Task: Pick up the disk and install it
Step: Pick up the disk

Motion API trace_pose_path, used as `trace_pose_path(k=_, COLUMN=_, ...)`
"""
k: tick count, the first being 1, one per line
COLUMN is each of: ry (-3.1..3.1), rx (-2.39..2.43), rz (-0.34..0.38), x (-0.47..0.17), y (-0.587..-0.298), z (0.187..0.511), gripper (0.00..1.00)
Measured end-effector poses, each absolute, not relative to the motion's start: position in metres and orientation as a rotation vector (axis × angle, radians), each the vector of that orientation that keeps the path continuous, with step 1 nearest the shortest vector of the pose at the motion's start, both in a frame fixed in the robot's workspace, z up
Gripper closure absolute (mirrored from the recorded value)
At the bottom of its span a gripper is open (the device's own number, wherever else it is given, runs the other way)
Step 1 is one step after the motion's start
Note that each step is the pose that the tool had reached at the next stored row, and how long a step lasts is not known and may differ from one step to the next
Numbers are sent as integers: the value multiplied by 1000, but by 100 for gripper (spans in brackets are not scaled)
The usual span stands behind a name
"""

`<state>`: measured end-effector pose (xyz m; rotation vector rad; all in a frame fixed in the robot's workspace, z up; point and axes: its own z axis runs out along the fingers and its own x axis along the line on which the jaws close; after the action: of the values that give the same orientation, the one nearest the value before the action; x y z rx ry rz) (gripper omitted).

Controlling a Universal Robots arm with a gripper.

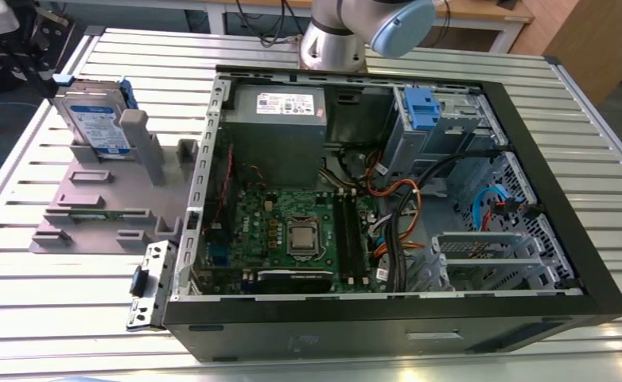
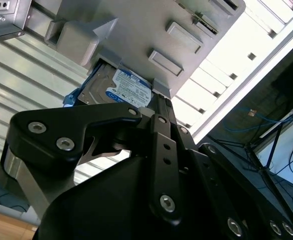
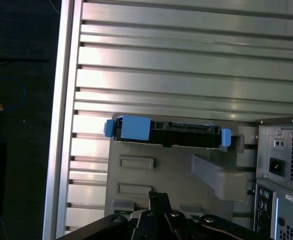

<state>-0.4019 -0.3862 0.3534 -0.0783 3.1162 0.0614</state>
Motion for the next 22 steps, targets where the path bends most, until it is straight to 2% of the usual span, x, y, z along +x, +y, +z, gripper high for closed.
trace_pose_path(k=22, ry=3113, rx=-195, rz=60, x=-402, y=-386, z=353, gripper=89)
